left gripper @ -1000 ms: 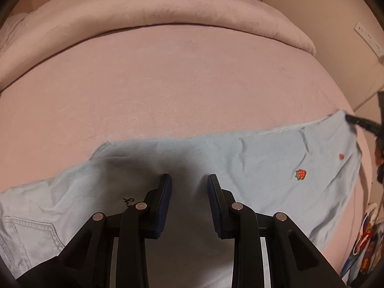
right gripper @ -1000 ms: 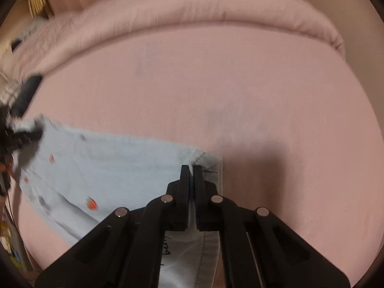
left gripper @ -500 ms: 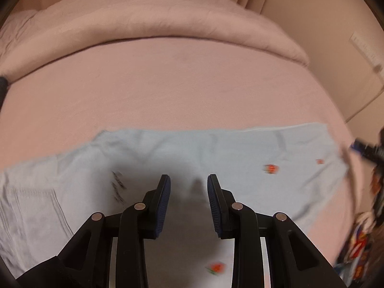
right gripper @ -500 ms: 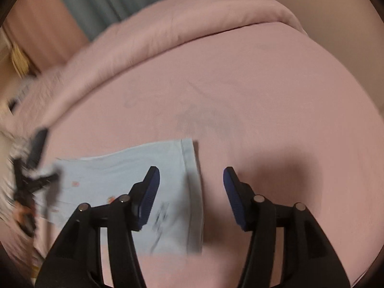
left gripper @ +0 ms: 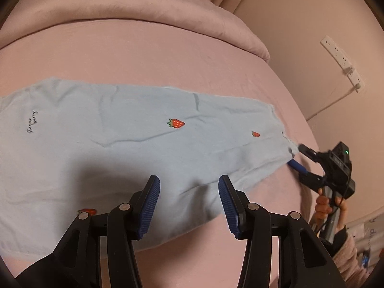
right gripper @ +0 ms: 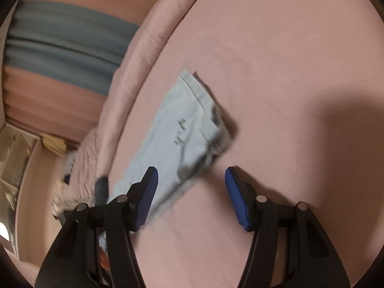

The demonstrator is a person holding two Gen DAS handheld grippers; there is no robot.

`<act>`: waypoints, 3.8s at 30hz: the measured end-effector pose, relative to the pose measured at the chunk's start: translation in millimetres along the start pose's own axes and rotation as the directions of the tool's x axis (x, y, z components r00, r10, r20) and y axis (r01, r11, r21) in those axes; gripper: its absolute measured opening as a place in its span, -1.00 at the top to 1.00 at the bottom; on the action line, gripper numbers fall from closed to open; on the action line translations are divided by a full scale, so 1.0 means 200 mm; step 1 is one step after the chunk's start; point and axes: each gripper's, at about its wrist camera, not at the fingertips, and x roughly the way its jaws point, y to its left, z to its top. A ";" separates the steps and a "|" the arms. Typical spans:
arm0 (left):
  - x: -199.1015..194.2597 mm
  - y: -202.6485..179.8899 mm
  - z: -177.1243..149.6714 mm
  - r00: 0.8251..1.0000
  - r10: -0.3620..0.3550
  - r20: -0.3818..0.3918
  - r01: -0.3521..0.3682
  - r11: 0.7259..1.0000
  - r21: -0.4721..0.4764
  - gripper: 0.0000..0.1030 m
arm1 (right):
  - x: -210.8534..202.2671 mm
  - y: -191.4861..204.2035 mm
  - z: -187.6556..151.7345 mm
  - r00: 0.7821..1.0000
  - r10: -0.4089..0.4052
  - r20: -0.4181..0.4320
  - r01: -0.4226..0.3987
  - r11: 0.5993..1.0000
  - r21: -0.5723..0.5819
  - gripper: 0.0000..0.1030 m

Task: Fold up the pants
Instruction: 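Lift the hem with the right tool and fold it toward the waistband, then release the hem with the right tool onto the folded jeans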

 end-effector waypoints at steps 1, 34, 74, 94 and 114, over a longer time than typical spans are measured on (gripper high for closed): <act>0.01 -0.01 0.00 1.000 0.003 -0.002 -0.003 1.000 0.003 0.04 | 0.02 0.02 0.00 1.000 -0.003 0.006 0.003 1.000 0.007 -0.06; 0.30 0.13 0.06 0.927 -0.375 0.003 0.345 0.849 -0.400 0.04 | 0.03 0.77 0.00 0.978 -0.129 0.161 0.189 0.873 -0.450 0.89; -0.14 0.82 0.09 0.987 -0.134 0.086 0.153 0.950 -0.274 0.89 | 0.90 1.27 -1.08 0.970 -0.228 0.084 0.135 0.218 -0.967 0.84; -0.53 0.89 -0.05 0.988 0.048 0.146 -0.006 0.961 -0.278 0.24 | 0.61 1.24 -0.80 0.974 -0.107 -0.198 -0.128 0.463 -0.877 -0.17; -0.30 0.92 -0.22 0.993 0.057 0.102 -0.022 0.948 -0.318 0.91 | 1.00 1.02 -0.19 0.898 -0.440 0.025 0.243 0.447 -0.861 0.47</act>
